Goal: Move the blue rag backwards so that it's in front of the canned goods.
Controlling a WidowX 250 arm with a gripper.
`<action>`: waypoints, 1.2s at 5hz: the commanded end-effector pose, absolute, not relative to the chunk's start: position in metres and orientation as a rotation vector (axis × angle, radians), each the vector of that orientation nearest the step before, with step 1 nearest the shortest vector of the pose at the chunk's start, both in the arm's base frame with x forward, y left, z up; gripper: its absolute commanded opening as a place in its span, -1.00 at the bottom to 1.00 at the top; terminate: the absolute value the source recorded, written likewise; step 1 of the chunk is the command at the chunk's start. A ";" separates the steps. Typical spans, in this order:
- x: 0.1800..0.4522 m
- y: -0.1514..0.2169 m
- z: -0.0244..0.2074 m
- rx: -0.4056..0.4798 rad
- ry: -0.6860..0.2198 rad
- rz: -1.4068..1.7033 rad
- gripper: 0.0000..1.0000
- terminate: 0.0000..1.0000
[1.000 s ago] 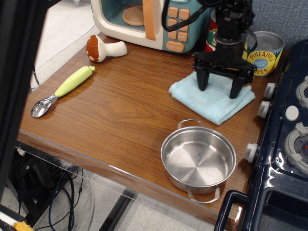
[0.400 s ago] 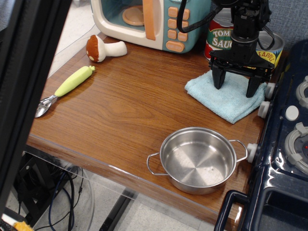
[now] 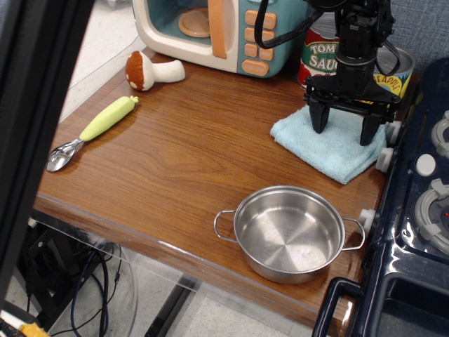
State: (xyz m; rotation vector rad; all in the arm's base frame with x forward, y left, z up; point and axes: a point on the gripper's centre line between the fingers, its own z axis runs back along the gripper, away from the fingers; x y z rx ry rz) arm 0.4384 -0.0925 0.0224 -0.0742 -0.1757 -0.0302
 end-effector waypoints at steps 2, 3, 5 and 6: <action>0.418 -0.083 0.103 -0.091 -0.344 -0.048 1.00 -1.00; 0.418 -0.083 0.103 -0.091 -0.344 -0.048 1.00 -1.00; 0.418 -0.083 0.103 -0.091 -0.344 -0.048 1.00 -1.00; 0.418 -0.083 0.103 -0.091 -0.344 -0.048 1.00 -1.00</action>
